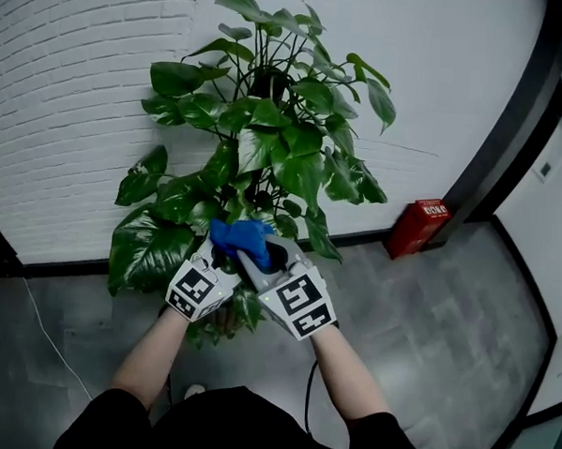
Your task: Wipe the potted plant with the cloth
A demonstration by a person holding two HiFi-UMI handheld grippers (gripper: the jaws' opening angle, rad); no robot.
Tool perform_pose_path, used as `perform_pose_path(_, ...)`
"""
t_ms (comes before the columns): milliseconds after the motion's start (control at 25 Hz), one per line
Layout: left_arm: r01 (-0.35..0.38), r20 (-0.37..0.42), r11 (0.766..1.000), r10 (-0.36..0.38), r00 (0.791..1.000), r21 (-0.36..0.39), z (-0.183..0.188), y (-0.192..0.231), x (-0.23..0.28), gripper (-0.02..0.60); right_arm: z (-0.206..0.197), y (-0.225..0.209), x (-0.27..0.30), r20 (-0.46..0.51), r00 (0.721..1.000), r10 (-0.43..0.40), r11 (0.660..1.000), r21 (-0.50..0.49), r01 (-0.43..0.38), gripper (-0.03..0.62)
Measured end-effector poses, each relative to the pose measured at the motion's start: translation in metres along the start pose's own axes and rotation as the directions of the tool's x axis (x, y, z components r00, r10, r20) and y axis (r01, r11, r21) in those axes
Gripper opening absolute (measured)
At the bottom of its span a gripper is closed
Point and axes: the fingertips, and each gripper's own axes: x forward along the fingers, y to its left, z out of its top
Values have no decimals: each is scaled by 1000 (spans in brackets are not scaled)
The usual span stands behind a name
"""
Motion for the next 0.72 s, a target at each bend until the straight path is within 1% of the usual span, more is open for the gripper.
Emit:
perform_pose_path(280,-42,3,999,42,999,-33,-5,9,-5,236,-15,5,-21,28,1000,5,1000,14,-6,89)
perform_pose_path(520,-71,9,991,73,997,-115,-10,20,-10,236,-25,20,-32,79,997,4,1000,7,-4,89)
perform_pose_path(640,-87,27,984,93,995,-154,-8,27,-7,235,-35,22,-37,75,997,7,1000,20,-9,89)
perform_pose_path(720,-85,29,982,91,995,-167,-9,28,-5,236,-43,22,-39,69,998,13,999,35,-15,89)
